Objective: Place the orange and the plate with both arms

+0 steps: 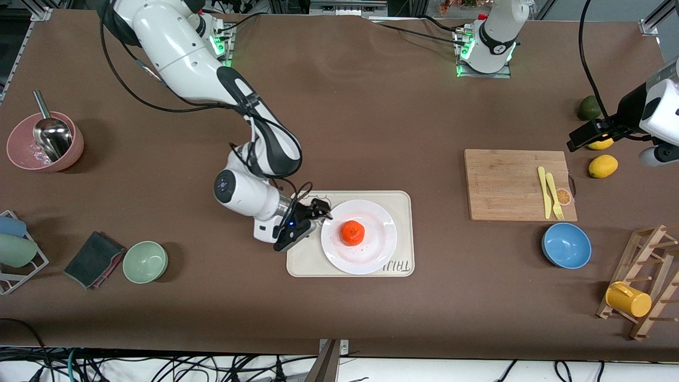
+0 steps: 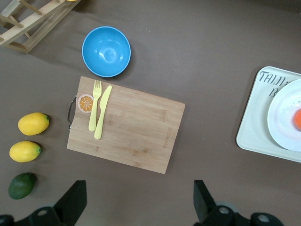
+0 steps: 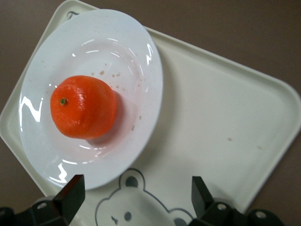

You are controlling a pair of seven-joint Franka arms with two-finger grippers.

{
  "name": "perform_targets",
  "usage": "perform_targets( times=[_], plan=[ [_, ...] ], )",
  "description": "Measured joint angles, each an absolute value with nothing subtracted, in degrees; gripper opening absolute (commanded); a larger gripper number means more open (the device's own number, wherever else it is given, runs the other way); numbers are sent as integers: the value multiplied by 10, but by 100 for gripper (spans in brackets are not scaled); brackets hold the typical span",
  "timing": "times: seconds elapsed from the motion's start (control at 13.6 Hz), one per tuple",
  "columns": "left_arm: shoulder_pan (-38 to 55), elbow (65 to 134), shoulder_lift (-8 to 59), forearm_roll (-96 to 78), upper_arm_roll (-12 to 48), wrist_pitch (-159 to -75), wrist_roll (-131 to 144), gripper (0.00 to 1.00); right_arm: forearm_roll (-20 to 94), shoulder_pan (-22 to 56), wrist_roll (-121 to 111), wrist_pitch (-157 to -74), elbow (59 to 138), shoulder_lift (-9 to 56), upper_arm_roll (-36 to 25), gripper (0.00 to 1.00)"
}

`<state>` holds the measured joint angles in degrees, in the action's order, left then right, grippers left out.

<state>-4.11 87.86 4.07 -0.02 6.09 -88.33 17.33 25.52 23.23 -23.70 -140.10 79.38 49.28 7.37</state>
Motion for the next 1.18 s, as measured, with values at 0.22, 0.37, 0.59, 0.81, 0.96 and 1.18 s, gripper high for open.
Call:
perform_targets(
  times=[0.22,0.37,0.59,0.81,0.96,1.18],
  plan=[
    [-41,878,41,0,61,-883,173,100,159,232,-231,-1290,779,455,31,100],
    [-41,878,41,0,61,-883,173,100,117,233,-230,-1217,776,426,-3,100],
    [-41,878,41,0,60,-883,173,100,61,233,-221,-1105,773,378,-64,100],
    [-41,877,42,0,60,-883,173,100,14,231,-217,-1018,769,311,-111,100],
    [-41,877,42,0,60,-883,173,100,10,231,-212,-952,768,261,-136,100],
    [-41,876,42,0,60,-883,173,100,8,228,-180,-889,771,200,-161,100]
  ],
)
